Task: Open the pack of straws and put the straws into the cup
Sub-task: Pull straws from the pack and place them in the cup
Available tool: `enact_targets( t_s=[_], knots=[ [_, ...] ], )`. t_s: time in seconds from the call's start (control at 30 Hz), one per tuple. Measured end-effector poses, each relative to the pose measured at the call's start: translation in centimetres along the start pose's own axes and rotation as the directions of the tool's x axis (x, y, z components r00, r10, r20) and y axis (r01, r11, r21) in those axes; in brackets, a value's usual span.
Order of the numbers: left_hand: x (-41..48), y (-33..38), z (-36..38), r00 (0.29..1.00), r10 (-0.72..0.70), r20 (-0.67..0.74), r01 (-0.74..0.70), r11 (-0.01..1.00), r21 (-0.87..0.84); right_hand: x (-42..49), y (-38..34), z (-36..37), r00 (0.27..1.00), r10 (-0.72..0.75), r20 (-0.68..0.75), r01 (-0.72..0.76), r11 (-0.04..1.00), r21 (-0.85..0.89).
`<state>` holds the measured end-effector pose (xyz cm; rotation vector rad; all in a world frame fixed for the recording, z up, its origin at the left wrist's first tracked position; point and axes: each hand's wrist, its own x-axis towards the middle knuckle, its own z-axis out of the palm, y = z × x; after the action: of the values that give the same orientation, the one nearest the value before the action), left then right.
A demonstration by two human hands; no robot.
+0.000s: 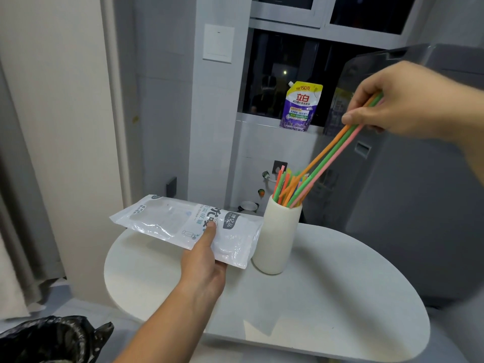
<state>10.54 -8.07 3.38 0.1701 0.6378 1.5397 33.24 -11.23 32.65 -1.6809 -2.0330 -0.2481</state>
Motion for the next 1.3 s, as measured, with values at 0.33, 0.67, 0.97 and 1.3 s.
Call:
enact_targets(
  t_s=[0.33,0.67,0.97,1.3],
  knots=[
    [0.1,-0.1,-0.2,1.000,-0.004,0.001,0.004,1.000,-0.001,2.3,-1.1,0.0,0.998,-0.014,0.063,0.021,0.993,-0.116],
    [0.0,0.1,-0.2,1.000,-0.015,-0.001,0.015,1.000,-0.007,3.3,-1.2,3.0,0.986,-0.021,0.163,0.040,0.993,-0.113],
    [0.0,0.1,-0.2,1.000,-0.020,0.007,0.020,1.000,-0.001,3.6,-0.4,7.8,0.967,-0.007,0.256,0.036,0.993,-0.108],
    [-0.1,0.2,-0.2,1.000,-0.024,-0.002,0.024,1.000,-0.007,1.0,1.3,15.9,0.952,-0.002,0.306,0.014,0.999,-0.037]
  ],
)
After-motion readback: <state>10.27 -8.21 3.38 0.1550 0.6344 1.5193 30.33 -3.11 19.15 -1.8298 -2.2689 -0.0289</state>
